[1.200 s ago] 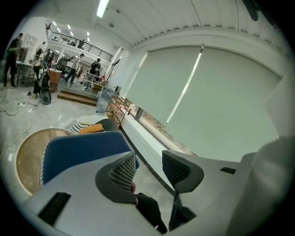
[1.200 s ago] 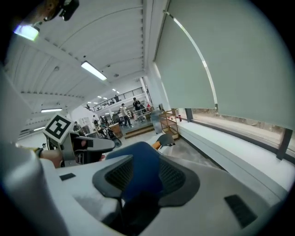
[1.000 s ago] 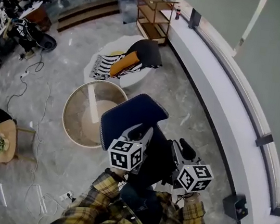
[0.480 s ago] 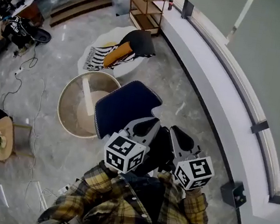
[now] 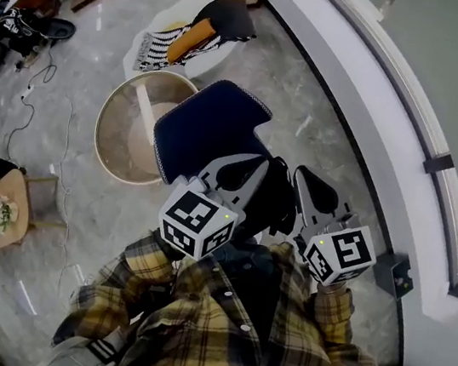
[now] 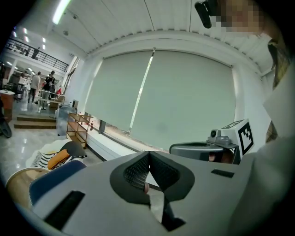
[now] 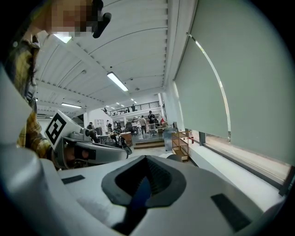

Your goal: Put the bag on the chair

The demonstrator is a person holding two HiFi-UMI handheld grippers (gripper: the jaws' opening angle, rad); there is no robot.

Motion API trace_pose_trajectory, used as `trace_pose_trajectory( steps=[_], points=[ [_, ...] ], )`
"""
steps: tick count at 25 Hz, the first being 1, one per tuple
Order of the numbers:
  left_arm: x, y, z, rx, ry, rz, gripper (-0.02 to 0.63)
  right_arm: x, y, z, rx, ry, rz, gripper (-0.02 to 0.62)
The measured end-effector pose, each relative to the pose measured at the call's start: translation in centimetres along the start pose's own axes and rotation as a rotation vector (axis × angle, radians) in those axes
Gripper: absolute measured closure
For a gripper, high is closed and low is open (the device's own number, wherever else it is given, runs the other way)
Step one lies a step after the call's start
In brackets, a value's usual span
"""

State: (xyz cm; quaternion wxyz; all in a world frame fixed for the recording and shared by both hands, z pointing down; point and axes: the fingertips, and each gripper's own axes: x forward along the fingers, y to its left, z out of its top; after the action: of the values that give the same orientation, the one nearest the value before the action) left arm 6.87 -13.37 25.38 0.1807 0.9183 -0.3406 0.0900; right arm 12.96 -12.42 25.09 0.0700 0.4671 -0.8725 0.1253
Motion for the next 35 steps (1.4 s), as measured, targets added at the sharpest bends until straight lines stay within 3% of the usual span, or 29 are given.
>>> trace_pose_trajectory(
  steps=[13,35],
  points=[
    [0.5,-1.0,-0.7,0.037,0.019,-0.024,0.588,-1.2,-0.3,-0.7,0.059,-0.037,-0.027,0.58],
    [0.3,-1.5,-1.7,0.053,0.045,-0.052,0.588,-0.7,0.8,-1.1,0.033,-0.025,0.006,0.58]
  ],
)
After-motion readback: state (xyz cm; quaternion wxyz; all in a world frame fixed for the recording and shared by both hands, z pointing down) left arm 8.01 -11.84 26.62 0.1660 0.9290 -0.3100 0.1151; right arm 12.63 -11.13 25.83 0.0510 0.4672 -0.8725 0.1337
